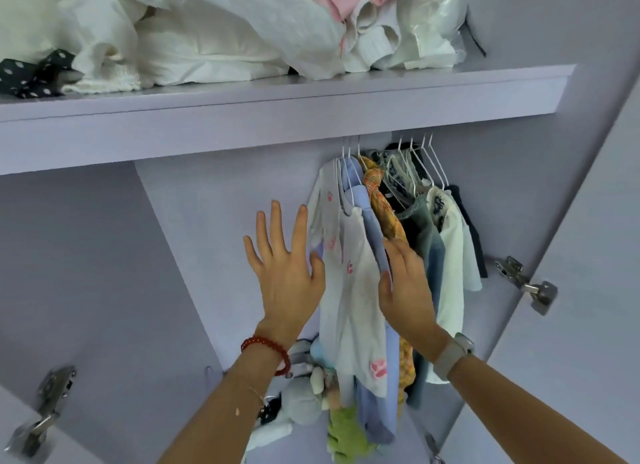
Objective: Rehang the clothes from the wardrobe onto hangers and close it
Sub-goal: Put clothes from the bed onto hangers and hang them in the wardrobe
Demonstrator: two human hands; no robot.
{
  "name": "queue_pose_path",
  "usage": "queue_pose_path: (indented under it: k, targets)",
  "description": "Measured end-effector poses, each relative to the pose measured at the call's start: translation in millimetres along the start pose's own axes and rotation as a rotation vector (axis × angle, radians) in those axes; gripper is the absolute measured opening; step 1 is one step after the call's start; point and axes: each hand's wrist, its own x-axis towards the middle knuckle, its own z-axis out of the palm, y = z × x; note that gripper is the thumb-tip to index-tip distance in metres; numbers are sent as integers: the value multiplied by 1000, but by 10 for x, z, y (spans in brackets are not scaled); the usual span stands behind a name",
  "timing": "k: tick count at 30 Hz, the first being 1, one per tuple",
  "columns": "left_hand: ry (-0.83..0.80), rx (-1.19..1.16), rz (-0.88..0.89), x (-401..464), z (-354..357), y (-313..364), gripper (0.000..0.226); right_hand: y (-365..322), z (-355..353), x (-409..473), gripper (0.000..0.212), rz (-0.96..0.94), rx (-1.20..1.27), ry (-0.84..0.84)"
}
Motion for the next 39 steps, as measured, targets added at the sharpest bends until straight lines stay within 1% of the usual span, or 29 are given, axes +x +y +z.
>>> queue_pose_path:
  k: [2, 3, 6, 8, 9, 10, 12, 14, 18, 21, 22, 25, 27, 29, 33, 36, 39]
  targets:
    - [-162, -42, 13, -343, 229, 65, 65, 168, -105, -314, 44, -2, -78, 8]
    - [-257, -49, 28, -532, 354, 117, 65, 264, -161, -505, 44, 36, -116, -9]
    - [-535, -35, 107, -1118, 697, 346, 63, 589, -397, -1203, 49, 230, -221, -119]
    - [-774, -46, 178, -1527, 893, 564, 56, 803, -624, -1759, 47, 409, -306, -179]
    - [-885, -32, 252, -1741, 967, 689, 53, 900, -752, -2053, 47, 494, -345, -206]
    - [-962, -32, 349, -1949, 1023, 829, 52, 984, -889, -2342, 47, 578, -380, -228]
    - [-1061, -88, 556, -2332, 1072, 1172, 50, 1099, -1205, -2868, 46, 760, -441, -254]
    - [-1150, -174, 734, -2670, 1050, 1596, 50, 1158, -1539, -3343, 43, 938, -482, -237]
    - [-1280, -402, 1035, -3239, 902, 2551, 46, 1189, -2171, -4199, 31, 1227, -527, -95]
    - [-1344, -577, 1207, -3597, 748, 3253, 42, 1174, -2610, -4762, 33, 1413, -509, 53]
    - [-1386, -622, 1229, -3709, 712, 3492, 42, 1190, -2764, -4941, 32, 1462, -507, 96]
    - [-1526, -686, 1226, -4034, 689, 4269, 41, 1350, -3301, -5447, 24, 1578, -507, 221]
    - [-1545, -693, 1251, -4262, 739, 4812, 40, 1549, -3709, -5752, 29, 1633, -500, 326]
    - [-1565, -691, 1236, -4514, 823, 5381, 39, 1853, -4173, -6041, 32, 1668, -486, 410]
    - [-1638, -637, 1178, -5150, 999, 6412, 40, 2589, -5087, -6616, 35, 1727, -444, 504]
    - [-1642, -579, 1206, -5633, 1096, 6918, 42, 3072, -5599, -6980, 35, 1762, -401, 569]
    - [-1635, -578, 1253, -6102, 1208, 7285, 45, 3551, -5988, -7340, 34, 1819, -369, 606]
